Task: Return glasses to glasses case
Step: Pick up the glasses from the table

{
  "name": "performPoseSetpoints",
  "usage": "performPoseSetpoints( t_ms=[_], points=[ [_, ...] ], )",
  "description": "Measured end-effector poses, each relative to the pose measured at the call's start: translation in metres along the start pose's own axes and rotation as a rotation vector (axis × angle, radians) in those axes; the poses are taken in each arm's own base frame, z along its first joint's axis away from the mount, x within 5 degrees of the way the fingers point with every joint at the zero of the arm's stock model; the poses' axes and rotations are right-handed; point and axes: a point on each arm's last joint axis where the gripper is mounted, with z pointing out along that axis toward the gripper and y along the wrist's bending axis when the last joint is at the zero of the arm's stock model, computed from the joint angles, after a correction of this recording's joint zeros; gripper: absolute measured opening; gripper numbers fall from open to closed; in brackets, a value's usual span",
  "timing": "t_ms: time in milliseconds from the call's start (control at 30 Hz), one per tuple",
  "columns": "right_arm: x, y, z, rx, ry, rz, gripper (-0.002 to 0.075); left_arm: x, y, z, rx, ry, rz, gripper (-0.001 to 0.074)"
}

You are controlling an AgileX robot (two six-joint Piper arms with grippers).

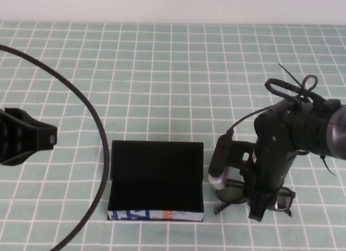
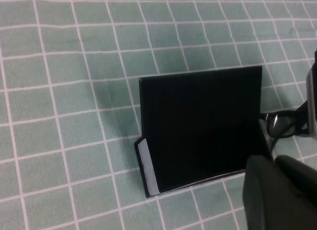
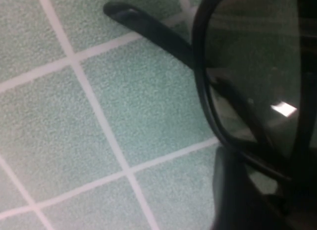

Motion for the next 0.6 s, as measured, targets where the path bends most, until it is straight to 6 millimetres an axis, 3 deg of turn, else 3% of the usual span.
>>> performPoseSetpoints(
  t_ms=[400, 600],
  points=[
    [0.004, 0.002, -0.005, -0.014, 0.027, 0.000, 0.0232, 0.002, 0.000, 0.000, -0.002, 0.017, 0.000, -0.0004],
    [0.008, 0.003, -0.037, 0.041, -0.040, 0.002, 0.0236, 0.002, 0.000, 0.000, -0.003, 0.019, 0.001, -0.0004]
  ],
)
